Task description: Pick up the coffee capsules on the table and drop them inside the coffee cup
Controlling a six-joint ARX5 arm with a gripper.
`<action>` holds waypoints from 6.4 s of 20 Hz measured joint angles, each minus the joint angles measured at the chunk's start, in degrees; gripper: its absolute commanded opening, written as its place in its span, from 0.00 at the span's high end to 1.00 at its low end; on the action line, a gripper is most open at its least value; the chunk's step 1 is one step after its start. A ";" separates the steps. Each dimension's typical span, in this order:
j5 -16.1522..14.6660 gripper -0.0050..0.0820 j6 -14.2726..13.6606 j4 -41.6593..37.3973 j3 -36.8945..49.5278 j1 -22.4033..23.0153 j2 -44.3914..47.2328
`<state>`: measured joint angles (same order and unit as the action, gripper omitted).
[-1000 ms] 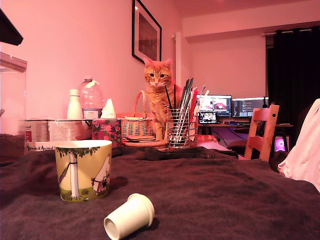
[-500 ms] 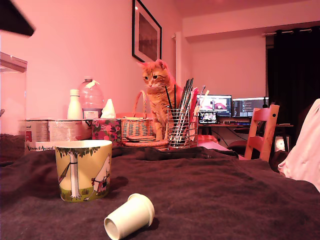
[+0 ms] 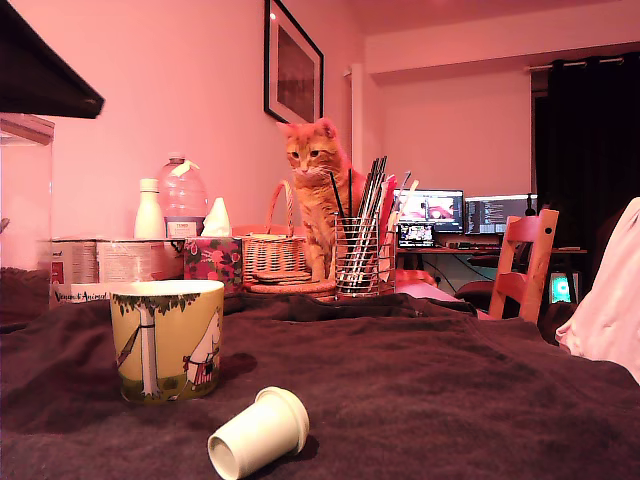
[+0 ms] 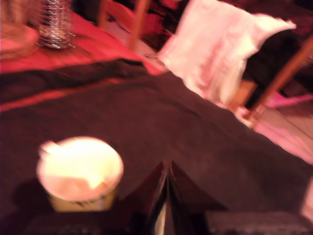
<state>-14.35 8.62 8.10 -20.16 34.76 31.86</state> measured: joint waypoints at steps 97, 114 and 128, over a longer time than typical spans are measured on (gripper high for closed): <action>3.34 0.84 -8.09 -36.46 -1.16 16.37 44.96; 3.39 0.84 -11.56 -33.27 -1.16 -4.11 39.06; 2.43 0.84 -11.61 -20.09 -7.04 -9.70 38.99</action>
<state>-11.92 -2.98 -11.99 -27.20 25.06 70.85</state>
